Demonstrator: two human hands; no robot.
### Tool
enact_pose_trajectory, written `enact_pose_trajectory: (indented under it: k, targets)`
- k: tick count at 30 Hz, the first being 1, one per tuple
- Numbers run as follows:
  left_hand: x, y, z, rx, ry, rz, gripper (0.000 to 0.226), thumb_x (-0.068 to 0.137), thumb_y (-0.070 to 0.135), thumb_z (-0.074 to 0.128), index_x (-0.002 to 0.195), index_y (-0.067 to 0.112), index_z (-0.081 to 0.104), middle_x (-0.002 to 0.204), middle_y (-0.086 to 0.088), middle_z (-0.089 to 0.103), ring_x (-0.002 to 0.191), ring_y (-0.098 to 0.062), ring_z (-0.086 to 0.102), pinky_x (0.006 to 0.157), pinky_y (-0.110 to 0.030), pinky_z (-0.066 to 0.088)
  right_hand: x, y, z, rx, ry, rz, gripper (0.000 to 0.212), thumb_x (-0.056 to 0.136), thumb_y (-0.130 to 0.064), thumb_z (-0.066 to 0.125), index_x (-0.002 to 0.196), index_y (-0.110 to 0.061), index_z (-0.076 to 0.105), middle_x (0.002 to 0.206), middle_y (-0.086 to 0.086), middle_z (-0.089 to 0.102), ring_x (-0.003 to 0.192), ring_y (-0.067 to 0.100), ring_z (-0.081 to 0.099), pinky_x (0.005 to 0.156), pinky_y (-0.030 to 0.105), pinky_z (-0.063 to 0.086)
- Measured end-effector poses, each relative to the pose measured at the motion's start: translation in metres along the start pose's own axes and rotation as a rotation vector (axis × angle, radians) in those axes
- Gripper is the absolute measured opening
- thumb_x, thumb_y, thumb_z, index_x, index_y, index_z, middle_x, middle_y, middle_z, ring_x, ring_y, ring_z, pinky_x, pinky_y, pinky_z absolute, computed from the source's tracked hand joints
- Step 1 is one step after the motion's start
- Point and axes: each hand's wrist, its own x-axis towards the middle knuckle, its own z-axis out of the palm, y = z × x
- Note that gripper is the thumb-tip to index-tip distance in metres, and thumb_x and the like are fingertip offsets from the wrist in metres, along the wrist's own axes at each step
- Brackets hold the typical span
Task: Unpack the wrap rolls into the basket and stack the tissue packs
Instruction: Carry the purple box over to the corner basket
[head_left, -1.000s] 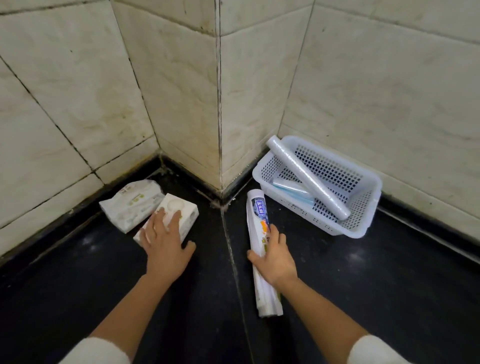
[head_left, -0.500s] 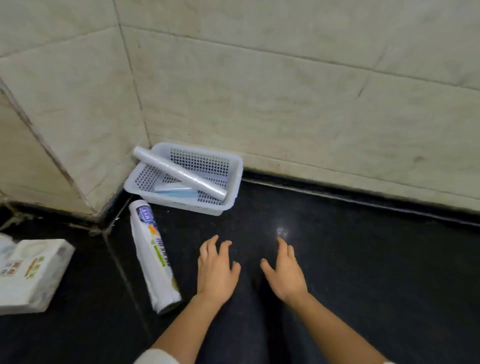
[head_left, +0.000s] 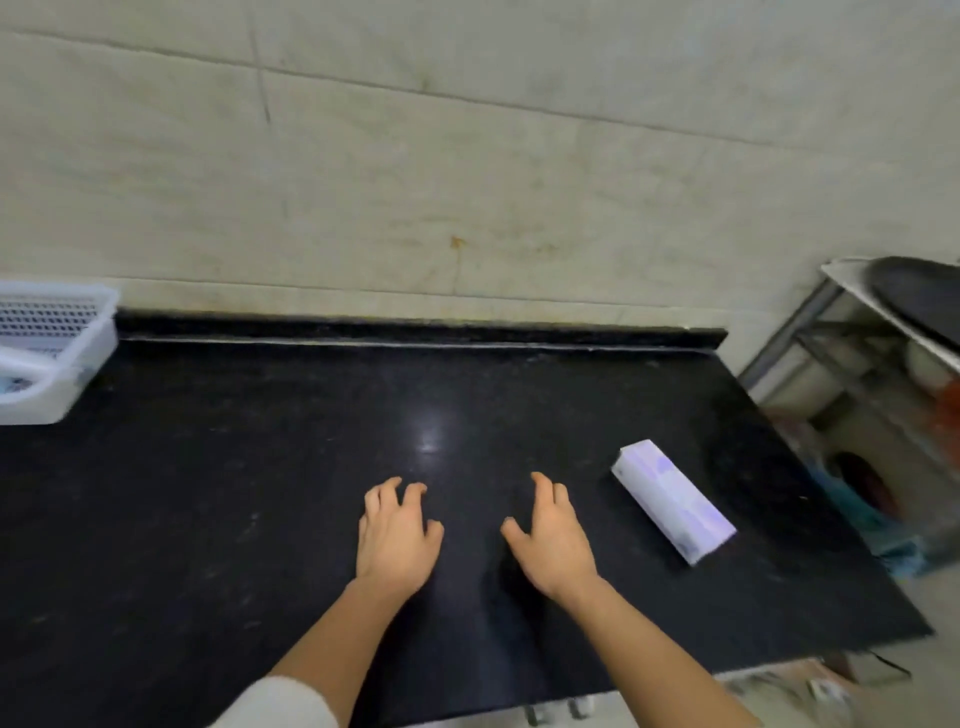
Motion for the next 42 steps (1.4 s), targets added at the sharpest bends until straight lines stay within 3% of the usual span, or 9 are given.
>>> enact_pose_trajectory:
  k: [7, 12, 16, 19, 23, 27, 30, 35, 42]
  targets:
    - [0.010, 0.106, 0.075, 0.009, -0.053, 0.066, 0.053, 0.092, 0.032, 0.048, 0.141, 0.017, 0.035, 0.150, -0.009, 0.030, 0.139, -0.024, 0.021, 0.110, -0.041, 0.034, 0.021, 0.107, -0.074, -0.230, 0.120, 0.031, 0.062, 0.087, -0.041, 0.051, 0.139, -0.015, 0.031, 0.131, 0.004, 0.044, 0.120, 0.025, 0.038, 0.099, 0.039, 0.036]
    - [0.028, 0.150, 0.120, -0.014, -0.042, 0.078, 0.056, 0.093, 0.032, 0.048, 0.144, 0.017, 0.030, 0.154, -0.010, 0.025, 0.141, -0.024, 0.020, 0.112, -0.037, 0.032, 0.048, 0.156, -0.104, -0.282, 0.142, 0.011, 0.063, 0.084, -0.039, 0.053, 0.139, -0.017, 0.031, 0.137, 0.000, 0.039, 0.122, 0.022, 0.035, 0.101, 0.037, 0.031]
    - [0.038, 0.169, 0.154, 0.008, -0.085, 0.096, 0.060, 0.096, 0.035, 0.041, 0.149, 0.018, 0.019, 0.159, -0.010, 0.012, 0.146, -0.026, 0.012, 0.118, -0.039, 0.021, 0.065, 0.185, -0.117, -0.268, 0.051, 0.030, 0.076, 0.085, -0.050, 0.054, 0.145, -0.018, 0.022, 0.141, 0.000, 0.034, 0.127, 0.022, 0.034, 0.102, 0.038, 0.032]
    - [0.037, 0.172, 0.172, 0.094, -0.070, 0.073, 0.060, 0.097, 0.036, 0.039, 0.150, 0.016, 0.019, 0.159, -0.013, 0.013, 0.146, -0.029, 0.013, 0.119, -0.039, 0.014, 0.076, 0.200, -0.121, -0.189, -0.075, 0.007, 0.086, 0.080, -0.055, 0.056, 0.147, -0.021, 0.016, 0.140, 0.001, 0.031, 0.124, 0.023, 0.041, 0.101, 0.039, 0.039]
    - [0.037, 0.170, 0.183, 0.180, -0.050, 0.088, 0.059, 0.097, 0.036, 0.040, 0.149, 0.013, 0.025, 0.158, -0.016, 0.020, 0.146, -0.030, 0.018, 0.119, -0.041, 0.016, 0.088, 0.210, -0.118, -0.141, -0.226, -0.080, 0.089, 0.075, -0.055, 0.061, 0.144, -0.031, 0.010, 0.136, 0.000, 0.033, 0.108, 0.025, 0.053, 0.084, 0.037, 0.049]
    - [0.039, 0.168, 0.182, 0.208, -0.088, 0.080, 0.061, 0.098, 0.042, 0.027, 0.152, 0.016, 0.012, 0.161, -0.011, 0.008, 0.148, -0.026, 0.006, 0.122, -0.037, 0.005, 0.098, 0.213, -0.113, -0.162, -0.256, -0.139, 0.091, 0.077, -0.054, 0.056, 0.148, -0.031, 0.004, 0.132, 0.001, 0.041, 0.104, 0.024, 0.056, 0.071, 0.032, 0.044]
    - [0.040, 0.173, 0.175, 0.144, -0.091, 0.054, 0.061, 0.099, 0.041, 0.030, 0.152, 0.017, 0.013, 0.161, -0.007, 0.006, 0.148, -0.023, 0.003, 0.121, -0.033, 0.003, 0.107, 0.206, -0.112, -0.157, -0.248, -0.193, 0.090, 0.077, -0.054, 0.054, 0.148, -0.032, 0.003, 0.130, 0.003, 0.044, 0.100, 0.024, 0.058, 0.067, 0.032, 0.042]
    - [0.024, 0.170, 0.143, -0.023, 0.029, -0.165, 0.054, 0.099, 0.040, 0.033, 0.148, 0.017, 0.026, 0.159, -0.009, 0.013, 0.147, -0.025, 0.007, 0.121, -0.037, 0.011, 0.122, 0.170, -0.105, -0.156, -0.296, -0.326, 0.091, 0.078, -0.053, 0.056, 0.149, -0.031, 0.004, 0.131, 0.004, 0.044, 0.104, 0.026, 0.058, 0.069, 0.033, 0.041]
    - [-0.034, 0.109, 0.085, -0.017, 0.154, -0.410, 0.054, 0.099, 0.041, 0.031, 0.147, 0.015, 0.028, 0.158, -0.013, 0.016, 0.146, -0.028, 0.011, 0.121, -0.038, 0.013, 0.096, 0.077, -0.061, -0.153, -0.372, -0.532, 0.087, 0.076, -0.051, 0.055, 0.147, -0.030, 0.008, 0.126, 0.005, 0.046, 0.101, 0.030, 0.057, 0.069, 0.035, 0.040]
